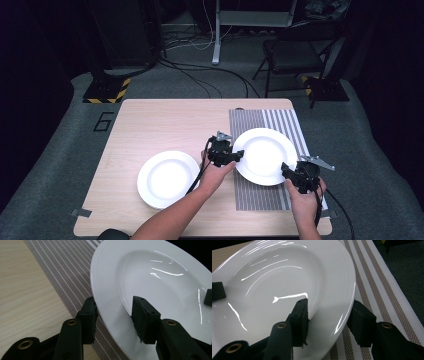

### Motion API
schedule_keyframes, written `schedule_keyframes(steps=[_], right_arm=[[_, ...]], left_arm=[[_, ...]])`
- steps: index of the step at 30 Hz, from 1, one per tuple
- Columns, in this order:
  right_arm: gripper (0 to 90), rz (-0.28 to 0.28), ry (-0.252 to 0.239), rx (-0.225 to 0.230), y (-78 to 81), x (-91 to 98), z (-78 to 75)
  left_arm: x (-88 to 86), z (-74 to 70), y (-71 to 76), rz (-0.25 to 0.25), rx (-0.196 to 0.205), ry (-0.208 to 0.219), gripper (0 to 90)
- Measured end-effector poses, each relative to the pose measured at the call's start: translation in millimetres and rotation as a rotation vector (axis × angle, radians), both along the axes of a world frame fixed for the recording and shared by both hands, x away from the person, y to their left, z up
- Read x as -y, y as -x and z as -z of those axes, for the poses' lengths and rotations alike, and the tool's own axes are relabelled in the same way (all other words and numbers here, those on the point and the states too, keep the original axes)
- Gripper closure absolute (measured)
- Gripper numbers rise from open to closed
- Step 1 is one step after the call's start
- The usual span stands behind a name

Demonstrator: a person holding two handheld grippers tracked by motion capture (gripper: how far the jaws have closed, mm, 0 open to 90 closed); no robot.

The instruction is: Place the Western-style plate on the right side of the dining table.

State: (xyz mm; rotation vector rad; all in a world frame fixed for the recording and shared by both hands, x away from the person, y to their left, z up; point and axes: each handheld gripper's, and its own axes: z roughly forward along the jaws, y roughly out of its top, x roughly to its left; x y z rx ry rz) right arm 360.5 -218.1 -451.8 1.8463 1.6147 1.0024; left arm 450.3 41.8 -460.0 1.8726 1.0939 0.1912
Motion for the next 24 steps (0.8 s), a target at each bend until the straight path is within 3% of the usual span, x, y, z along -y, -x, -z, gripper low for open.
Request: schedule_keyframes(steps=[24], right_arm=[[52.2, 0.01, 0.004, -0.026, -7.9, 10.9, 21.1]], left_arm=[[12.1, 23.0, -9.1, 0.007, -0.008, 0.005, 56.2]])
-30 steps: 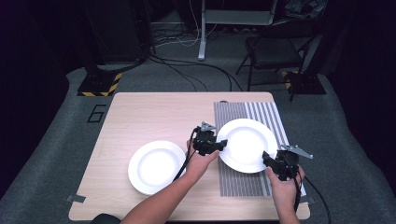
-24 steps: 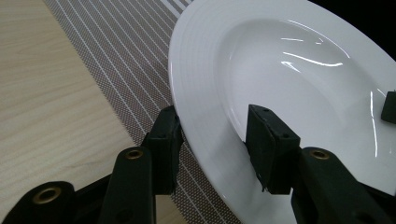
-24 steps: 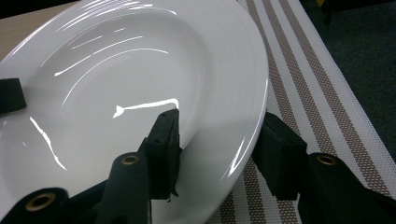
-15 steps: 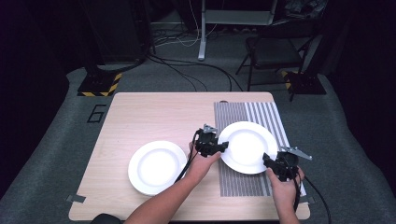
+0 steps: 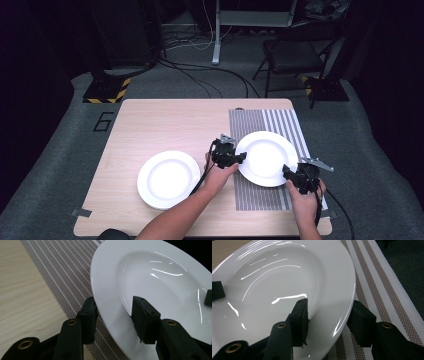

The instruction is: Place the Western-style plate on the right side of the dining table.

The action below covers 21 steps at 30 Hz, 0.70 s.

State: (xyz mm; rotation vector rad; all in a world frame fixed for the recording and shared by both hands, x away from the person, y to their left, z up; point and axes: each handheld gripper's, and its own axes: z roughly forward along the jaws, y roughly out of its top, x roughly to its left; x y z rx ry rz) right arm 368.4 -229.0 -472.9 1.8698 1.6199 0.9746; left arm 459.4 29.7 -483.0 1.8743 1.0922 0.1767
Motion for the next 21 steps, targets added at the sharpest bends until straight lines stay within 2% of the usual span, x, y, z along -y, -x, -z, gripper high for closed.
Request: schedule_keyframes(steps=[7, 21], right_arm=[[52.2, 0.01, 0.004, 0.0, -3.7, 3.8, 2.7], [51.7, 0.016, 0.027, 0.007, -16.4, 8.0, 10.5]], left_arm=[[4.9, 2.4, -3.7, -0.002, 0.007, -0.008, 56.3], [11.5, 10.0, -15.5, -0.013, -0.003, -0.009, 56.4]])
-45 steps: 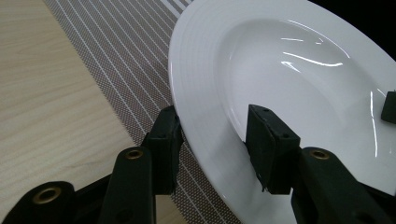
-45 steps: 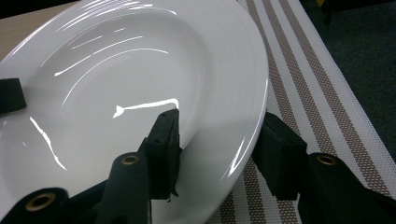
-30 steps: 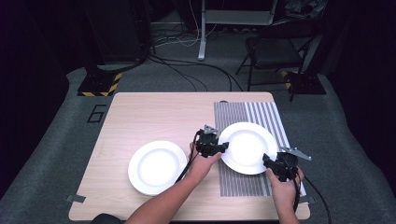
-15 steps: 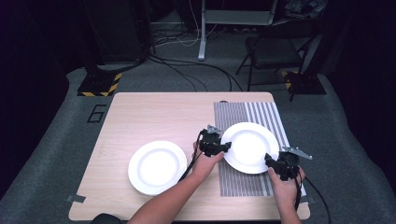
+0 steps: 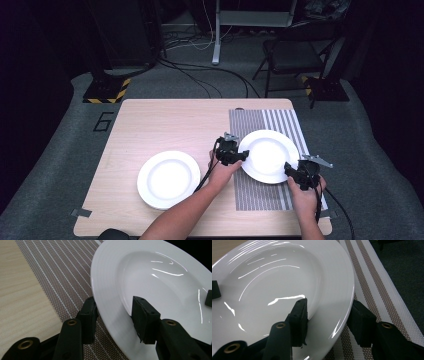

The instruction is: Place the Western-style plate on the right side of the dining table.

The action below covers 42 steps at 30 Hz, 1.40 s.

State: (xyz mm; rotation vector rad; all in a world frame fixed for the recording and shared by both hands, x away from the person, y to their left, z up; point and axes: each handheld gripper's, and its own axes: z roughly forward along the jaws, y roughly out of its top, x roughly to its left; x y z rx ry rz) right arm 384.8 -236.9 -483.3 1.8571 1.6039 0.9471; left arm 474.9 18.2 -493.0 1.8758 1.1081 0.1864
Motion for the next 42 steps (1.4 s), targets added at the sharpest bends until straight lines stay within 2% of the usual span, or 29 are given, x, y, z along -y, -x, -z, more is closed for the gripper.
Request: schedule_keyframes(steps=[8, 14, 23, 29, 30, 37, 42], right_arm=[[51.4, 0.0, -0.001, -0.008, -5.4, 2.4, 6.0], [51.5, -0.007, 0.004, -0.006, -7.3, 2.5, 8.6], [51.4, 0.0, 0.013, -0.008, -10.6, 4.9, 14.7], [51.5, 0.001, 0.01, -0.016, -12.5, 8.2, 19.3], [51.5, 0.004, 0.01, -0.016, -13.1, 8.1, 19.9], [51.5, 0.003, 0.002, -0.023, -15.1, 8.7, 22.8], [51.2, 0.006, -0.004, -0.023, -15.7, 10.1, 24.3]], left_arm=[[1.5, 4.1, -4.2, 0.004, 0.013, -0.009, 56.7], [1.9, 9.3, -7.8, -0.005, -0.01, 0.006, 56.6], [5.6, 14.9, -10.1, -0.002, -0.01, -0.008, 56.7], [7.9, 18.5, -11.7, 0.003, -0.014, 0.002, 56.8], [7.2, 18.8, -12.3, 0.01, -0.014, -0.011, 56.8], [8.4, 22.0, -14.0, -0.003, -0.025, 0.005, 56.8], [8.1, 22.3, -14.8, 0.007, -0.02, 0.006, 56.8]])
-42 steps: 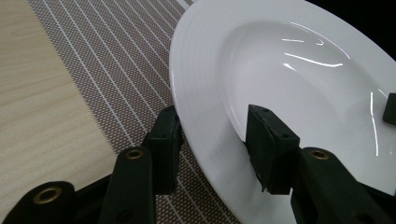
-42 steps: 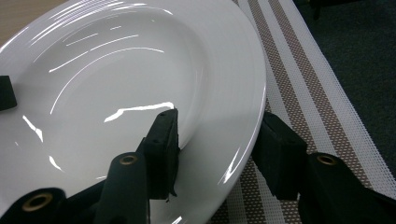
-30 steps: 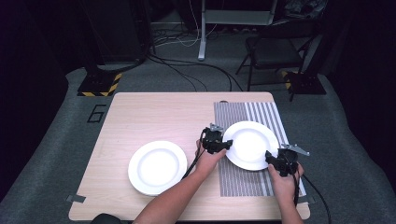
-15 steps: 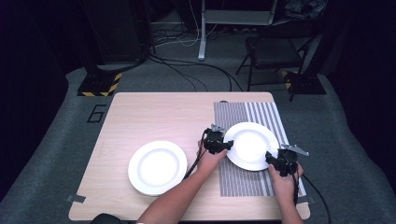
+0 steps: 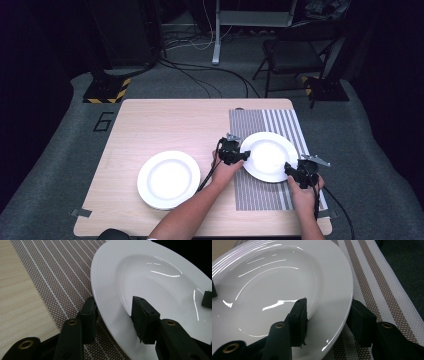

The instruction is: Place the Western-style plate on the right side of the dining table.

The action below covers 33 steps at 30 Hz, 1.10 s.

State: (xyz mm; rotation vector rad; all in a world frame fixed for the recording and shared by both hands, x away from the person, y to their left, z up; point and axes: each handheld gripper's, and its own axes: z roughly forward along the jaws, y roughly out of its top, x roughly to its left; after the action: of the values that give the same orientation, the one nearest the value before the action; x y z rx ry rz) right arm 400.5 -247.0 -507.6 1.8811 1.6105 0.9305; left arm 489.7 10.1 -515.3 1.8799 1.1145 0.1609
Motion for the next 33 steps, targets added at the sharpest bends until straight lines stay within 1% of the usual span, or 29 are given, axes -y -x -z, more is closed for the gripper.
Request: schedule_keyframes(steps=[3, 10, 12, 16, 20, 21, 25, 28, 30, 33], right_arm=[[51.2, -0.003, 0.008, 0.005, -0.2, 0.2, 0.3], [51.3, 0.002, 0.007, 0.006, -0.2, -0.2, 0.5], [51.3, 0.002, 0.007, 0.008, -0.3, -0.1, 0.6], [51.4, 0.007, 0.001, 0.006, -0.1, -0.5, 0.6], [51.0, 0.005, 0.001, 0.007, 0.3, -0.5, 0.5], [50.5, 0.002, 0.002, 0.007, 0.4, -0.4, 0.4], [48.0, -0.009, 0.01, 0.007, 0.2, -0.8, 0.6], [45.4, -0.011, -0.001, 0.005, 1.8, -0.7, -0.9], [44.4, -0.011, -0.003, 0.002, 3.4, -0.1, -2.6], [41.5, -0.015, -0.002, 0.01, 7.2, 1.1, -5.5]], left_arm=[[0.4, 0.6, -0.1, -0.004, 0.002, 0.002, 56.8], [0.6, 0.8, 0.1, -0.004, 0.005, 0.002, 56.8], [-0.1, 1.0, -0.5, 0.001, 0.001, 0.008, 56.8], [-0.2, 0.9, -0.6, -0.005, -0.002, 0.009, 57.4], [-0.6, 1.0, -1.0, -0.009, -0.007, 0.021, 57.5], [-1.1, 0.8, -1.3, -0.01, -0.009, 0.028, 57.7], [-1.3, -0.2, -1.1, -0.008, 0.001, 0.013, 57.4], [-2.2, -1.9, -0.3, -0.005, -0.003, 0.014, 56.9], [-4.6, -4.0, 0.1, -0.004, 0.008, 0.007, 56.5], [-9.0, -8.7, 2.1, -0.007, 0.021, 0.024, 55.2]])
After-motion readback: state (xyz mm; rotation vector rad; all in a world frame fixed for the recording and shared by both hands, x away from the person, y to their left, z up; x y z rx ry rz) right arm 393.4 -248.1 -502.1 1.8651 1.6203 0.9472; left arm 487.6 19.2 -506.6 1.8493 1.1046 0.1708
